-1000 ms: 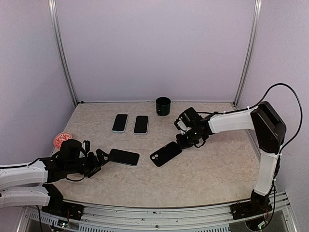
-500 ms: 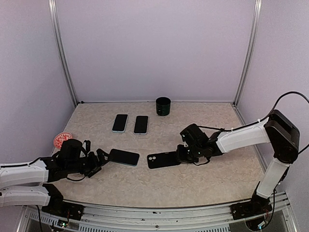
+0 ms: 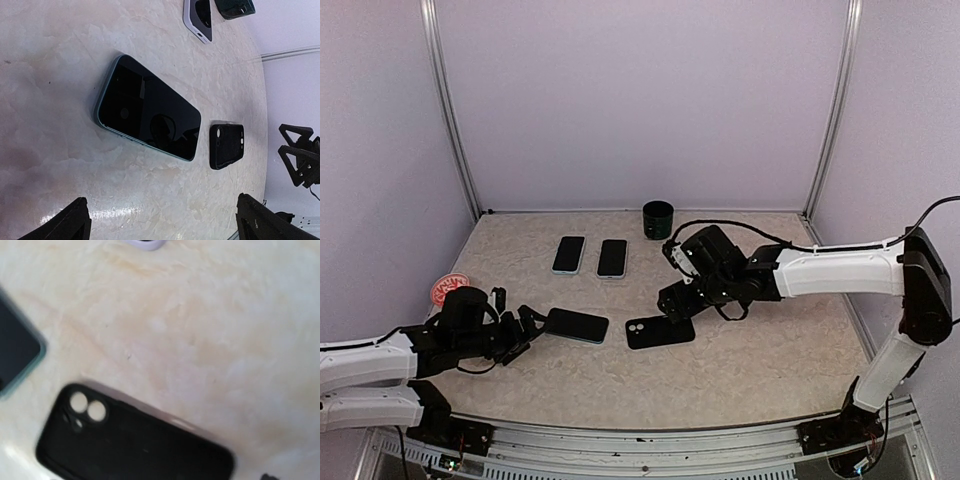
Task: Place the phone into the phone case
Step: Rotate the phone case at the center of the board, then pick up the phone at the center of the board.
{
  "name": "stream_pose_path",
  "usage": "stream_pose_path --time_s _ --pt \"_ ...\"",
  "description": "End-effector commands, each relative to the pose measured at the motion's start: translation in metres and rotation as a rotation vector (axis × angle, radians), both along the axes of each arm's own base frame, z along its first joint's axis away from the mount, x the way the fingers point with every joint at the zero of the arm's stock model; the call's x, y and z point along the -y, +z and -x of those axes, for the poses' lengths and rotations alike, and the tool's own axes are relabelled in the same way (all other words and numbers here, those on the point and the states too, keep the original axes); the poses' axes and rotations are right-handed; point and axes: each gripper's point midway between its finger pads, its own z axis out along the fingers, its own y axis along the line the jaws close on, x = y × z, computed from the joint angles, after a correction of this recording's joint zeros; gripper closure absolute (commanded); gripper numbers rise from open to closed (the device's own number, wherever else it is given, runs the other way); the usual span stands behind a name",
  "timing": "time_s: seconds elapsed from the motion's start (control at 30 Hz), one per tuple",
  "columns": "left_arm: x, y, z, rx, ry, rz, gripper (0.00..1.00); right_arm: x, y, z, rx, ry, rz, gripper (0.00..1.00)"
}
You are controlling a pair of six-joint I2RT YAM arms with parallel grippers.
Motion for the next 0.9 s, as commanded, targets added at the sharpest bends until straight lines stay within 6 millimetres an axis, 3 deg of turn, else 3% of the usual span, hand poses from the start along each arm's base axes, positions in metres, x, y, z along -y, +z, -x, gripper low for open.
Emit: stream_pose_path --time_s 0.0,0.1,0.27,0.43,0.67,0.87 --pt "0.001 0.006 -0.003 0.027 -0.002 -0.002 0.01 0.004 -0.008 0.023 0.07 0.311 0.256 0.14" --pt "-0.001 0.009 -0.007 0.036 0.013 -0.019 0.01 -0.01 -0.014 0.031 0.082 0.369 0.271 0.12" --pt "-0.013 0.015 -0.024 0.046 0.049 -0.118 0.01 -0.051 -0.005 0.039 0.108 0.478 0.163 0.01" --pt "-0.019 0.02 -0.048 0.05 0.072 -0.149 0.01 -0.084 0.0 0.042 0.181 0.627 0.143 0.01" --pt "-0.012 -0.001 -0.068 -0.002 0.05 -0.111 0.01 -0.126 0.008 0.036 0.343 0.78 0.08 0.01" --pt "-0.007 -0.014 -0.077 -0.02 0.041 -0.112 0.01 -0.155 0.004 0.044 0.401 0.919 -0.008 0.01"
